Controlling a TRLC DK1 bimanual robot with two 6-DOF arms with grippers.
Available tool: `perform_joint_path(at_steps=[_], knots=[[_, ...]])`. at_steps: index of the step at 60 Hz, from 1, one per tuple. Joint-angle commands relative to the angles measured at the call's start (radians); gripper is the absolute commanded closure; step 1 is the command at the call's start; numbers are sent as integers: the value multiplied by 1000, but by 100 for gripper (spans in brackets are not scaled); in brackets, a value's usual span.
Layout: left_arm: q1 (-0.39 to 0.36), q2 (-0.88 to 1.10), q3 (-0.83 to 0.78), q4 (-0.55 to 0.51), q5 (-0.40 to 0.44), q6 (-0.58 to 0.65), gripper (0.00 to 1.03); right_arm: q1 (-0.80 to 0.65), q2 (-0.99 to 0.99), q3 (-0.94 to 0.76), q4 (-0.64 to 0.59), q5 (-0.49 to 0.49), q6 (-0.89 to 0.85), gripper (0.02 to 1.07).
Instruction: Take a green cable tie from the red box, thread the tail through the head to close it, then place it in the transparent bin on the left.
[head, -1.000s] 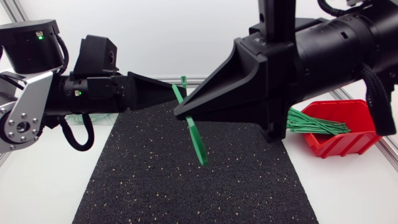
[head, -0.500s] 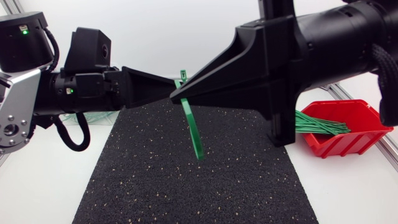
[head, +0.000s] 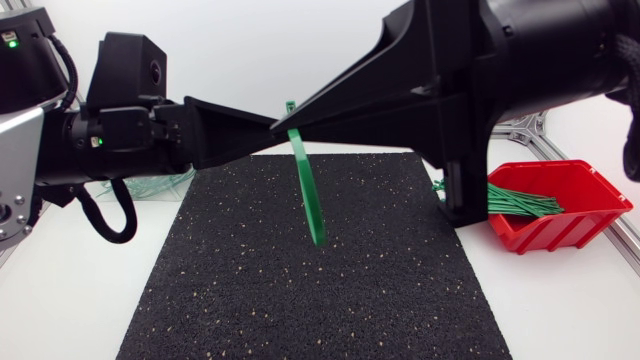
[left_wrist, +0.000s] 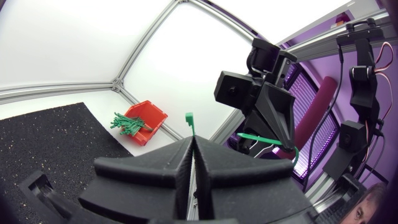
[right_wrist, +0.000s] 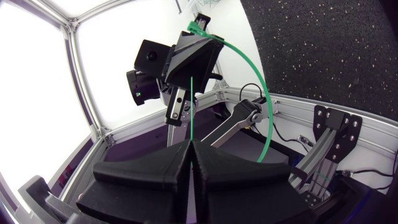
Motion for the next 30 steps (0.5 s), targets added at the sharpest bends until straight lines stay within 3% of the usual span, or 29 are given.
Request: perform_joint_path(at_steps=[1,30], knots=[[-19,-28,13,20,-5,-36,100,10,-5,32,-16,6,59,101],[-62,-62,11,18,-33,-44,100,10,-52,44,-47,16,77,101]])
